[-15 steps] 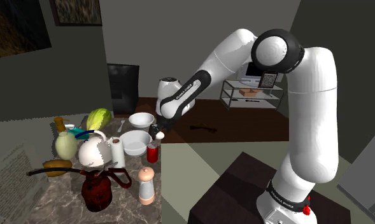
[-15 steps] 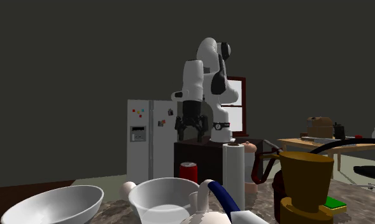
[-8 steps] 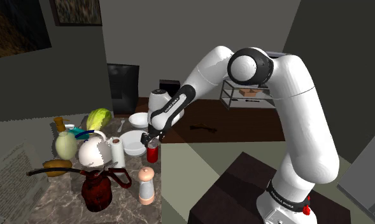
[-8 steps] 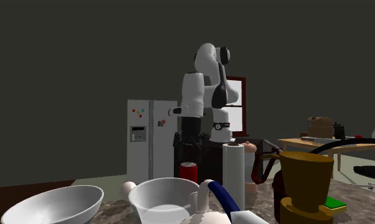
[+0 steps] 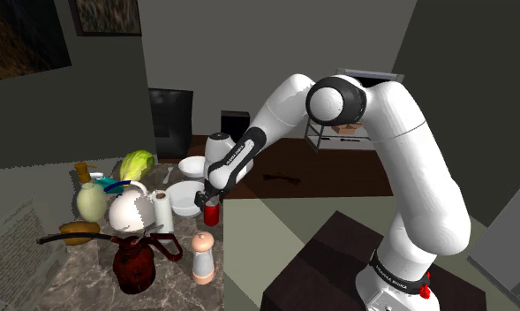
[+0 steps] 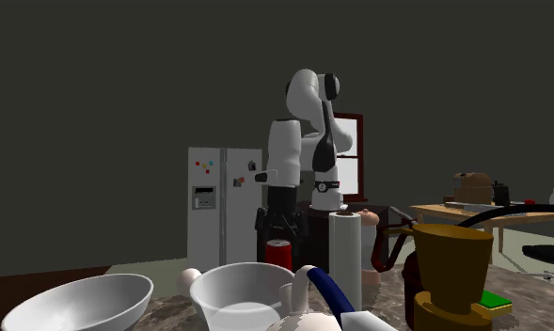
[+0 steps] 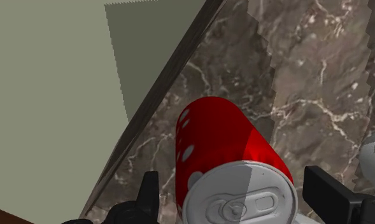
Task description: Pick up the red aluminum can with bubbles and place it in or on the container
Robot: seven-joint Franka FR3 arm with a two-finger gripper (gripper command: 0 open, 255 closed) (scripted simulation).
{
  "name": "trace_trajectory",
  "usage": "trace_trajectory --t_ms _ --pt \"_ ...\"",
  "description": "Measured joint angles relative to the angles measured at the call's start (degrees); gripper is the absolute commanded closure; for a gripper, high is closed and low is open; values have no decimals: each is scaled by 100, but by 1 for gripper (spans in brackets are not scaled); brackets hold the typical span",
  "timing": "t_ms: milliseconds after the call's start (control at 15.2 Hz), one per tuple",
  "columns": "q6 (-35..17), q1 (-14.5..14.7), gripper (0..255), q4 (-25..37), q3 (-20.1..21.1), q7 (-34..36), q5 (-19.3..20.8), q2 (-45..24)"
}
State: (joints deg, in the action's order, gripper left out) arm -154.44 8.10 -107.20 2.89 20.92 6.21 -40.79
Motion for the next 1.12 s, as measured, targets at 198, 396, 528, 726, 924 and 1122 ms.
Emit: trace_trajectory --t_ms 198,396,528,726,924,1122 --pt "-6 3 0 18 -2 2 1 -22" --pt "-7 2 255 22 -4 3 2 -21" --pt "-7 3 255 21 -4 3 2 -23" --pt "-9 3 255 21 -4 3 2 -23" --pt "-11 3 255 21 -4 4 2 -24" --pt "57 -6 255 3 7 -8 -6 54"
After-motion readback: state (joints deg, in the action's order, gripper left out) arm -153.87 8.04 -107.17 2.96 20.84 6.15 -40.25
